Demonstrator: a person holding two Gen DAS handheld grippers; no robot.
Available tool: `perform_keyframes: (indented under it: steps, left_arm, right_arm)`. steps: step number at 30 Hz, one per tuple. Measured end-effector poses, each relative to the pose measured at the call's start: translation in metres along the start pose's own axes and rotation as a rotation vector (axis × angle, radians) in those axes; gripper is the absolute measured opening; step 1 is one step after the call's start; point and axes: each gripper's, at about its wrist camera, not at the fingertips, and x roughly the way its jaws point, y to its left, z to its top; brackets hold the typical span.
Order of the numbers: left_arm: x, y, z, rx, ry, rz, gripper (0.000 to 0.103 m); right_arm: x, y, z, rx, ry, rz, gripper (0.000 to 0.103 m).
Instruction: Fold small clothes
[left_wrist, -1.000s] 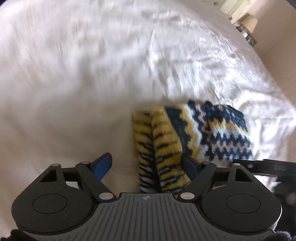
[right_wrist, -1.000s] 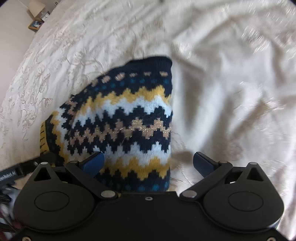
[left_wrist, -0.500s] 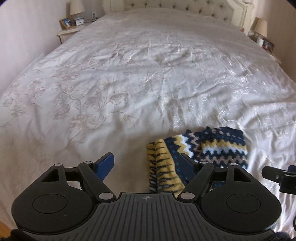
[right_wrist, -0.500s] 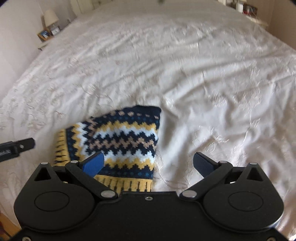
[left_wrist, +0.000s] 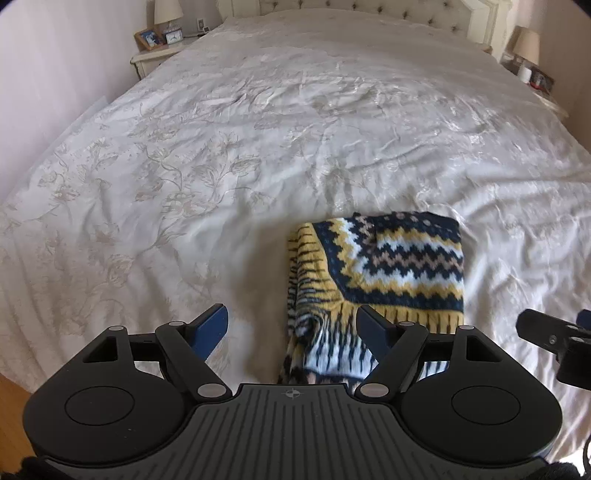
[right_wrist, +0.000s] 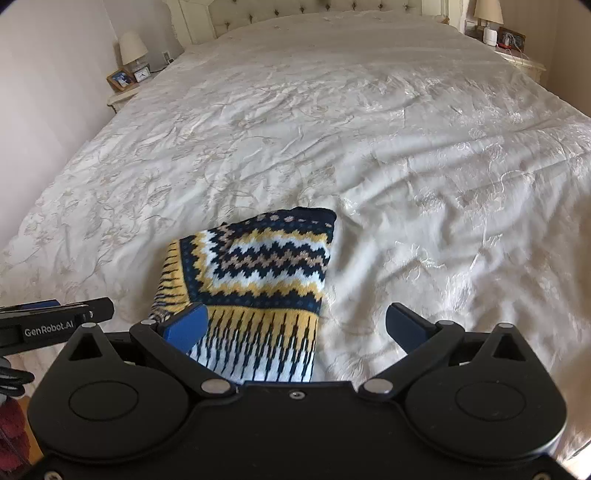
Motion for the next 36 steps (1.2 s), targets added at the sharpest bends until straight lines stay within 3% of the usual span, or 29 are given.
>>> perform_keyframes:
  steps: [14,36]
  left_arm:
    - [-0.029,-0.009,-0.027,0.028,-0.016,0.003,0.076]
    - [-0.044,-0.013,-0.038,0.03,-0.028,-0.02,0.076]
  right_arm:
    - [-0.029,0.018,-0.021,-0.084,-0.036,-0.014,0.102]
    - [-0.048,0.012,-0.03,-0.076,-0.049,-0.041,0.102]
